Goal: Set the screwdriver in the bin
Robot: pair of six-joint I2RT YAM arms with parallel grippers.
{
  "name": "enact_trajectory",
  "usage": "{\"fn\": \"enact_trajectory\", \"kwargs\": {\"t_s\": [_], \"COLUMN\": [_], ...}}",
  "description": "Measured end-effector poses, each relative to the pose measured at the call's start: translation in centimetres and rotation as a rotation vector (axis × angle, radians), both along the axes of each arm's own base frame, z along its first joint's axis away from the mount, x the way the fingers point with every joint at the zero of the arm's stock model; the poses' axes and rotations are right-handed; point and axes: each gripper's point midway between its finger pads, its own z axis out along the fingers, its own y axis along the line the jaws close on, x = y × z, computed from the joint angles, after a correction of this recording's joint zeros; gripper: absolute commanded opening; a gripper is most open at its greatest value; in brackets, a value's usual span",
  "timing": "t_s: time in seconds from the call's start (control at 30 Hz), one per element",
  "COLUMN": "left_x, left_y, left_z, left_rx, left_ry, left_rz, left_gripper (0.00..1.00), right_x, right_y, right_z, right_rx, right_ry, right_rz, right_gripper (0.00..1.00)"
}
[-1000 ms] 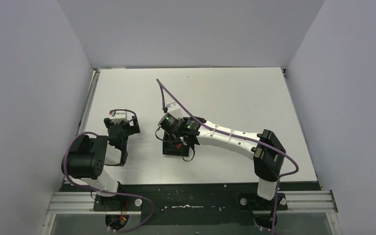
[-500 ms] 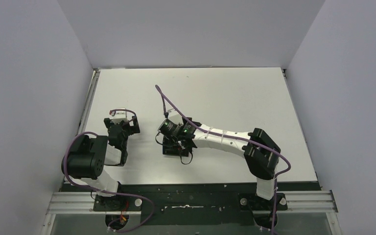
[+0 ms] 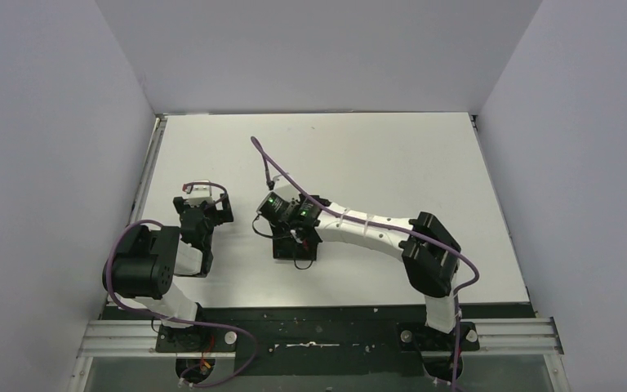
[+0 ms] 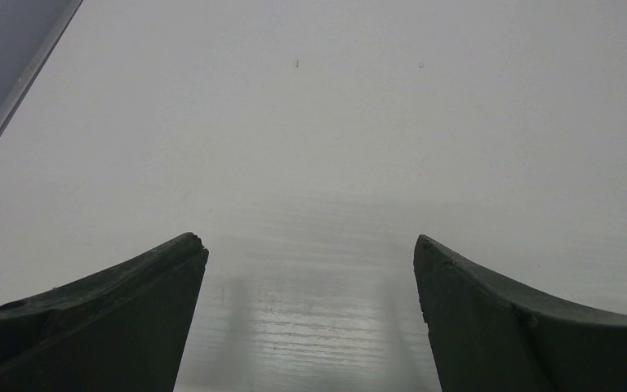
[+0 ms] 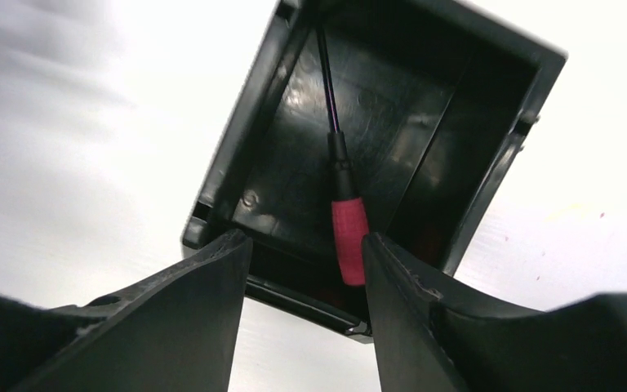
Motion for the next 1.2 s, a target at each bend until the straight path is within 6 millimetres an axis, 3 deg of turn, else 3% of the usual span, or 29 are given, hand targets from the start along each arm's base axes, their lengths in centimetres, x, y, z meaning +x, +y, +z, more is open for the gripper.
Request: {"fn": "enact_trajectory", "kwargs": {"t_s": [0.2, 0.3, 0.37, 0.5, 0.63, 0.77, 0.87, 0.97, 1.2], "left_x": [0.0, 0.0, 0.0, 0.0, 0.0, 0.0, 0.0, 0.0, 0.0], "left_y": [0.0, 0.0, 0.0, 0.0, 0.0, 0.0, 0.0, 0.0, 0.0], "left_z": [0.0, 0.0, 0.0, 0.0, 0.0, 0.0, 0.0, 0.0, 0.0], "left_rx": [0.000, 0.000, 0.000, 0.000, 0.000, 0.000, 0.000, 0.000, 0.000], "left_ry": [0.000, 0.000, 0.000, 0.000, 0.000, 0.000, 0.000, 0.000, 0.000], "left_rz": [0.000, 0.000, 0.000, 0.000, 0.000, 0.000, 0.000, 0.000, 0.000], "left_gripper": [0.97, 0.97, 0.97, 0.97, 0.97, 0.97, 0.97, 0.97, 0.97], "right_x": [1.9, 3.3, 4.8, 8.9, 11.8, 12.0, 11.1, 10.4, 11.1], "right_y": [0.8, -0.8, -3.2, -11.8, -22.4, -31.7, -36.4, -37.7, -36.5], "right_z": [3.7, 5.4, 6.4, 8.6, 10.1, 9.8, 8.8, 8.3, 9.4], "right_rx": [0.045, 0.075, 0.094, 0.086, 0.053, -0.012, -0.055, -0.061, 0.006], "right_ry": [-0.081, -0.098, -0.104, -0.153, -0.195, -0.196, -0.175, -0.159, -0.195], "right_rz": [0.004, -0.010, -0.049, -0.205, -0.409, -0.583, -0.667, -0.680, -0.612], "right_gripper": [0.75, 0.95, 1.00, 1.00, 1.00, 1.00, 1.00, 1.00, 1.00]}}
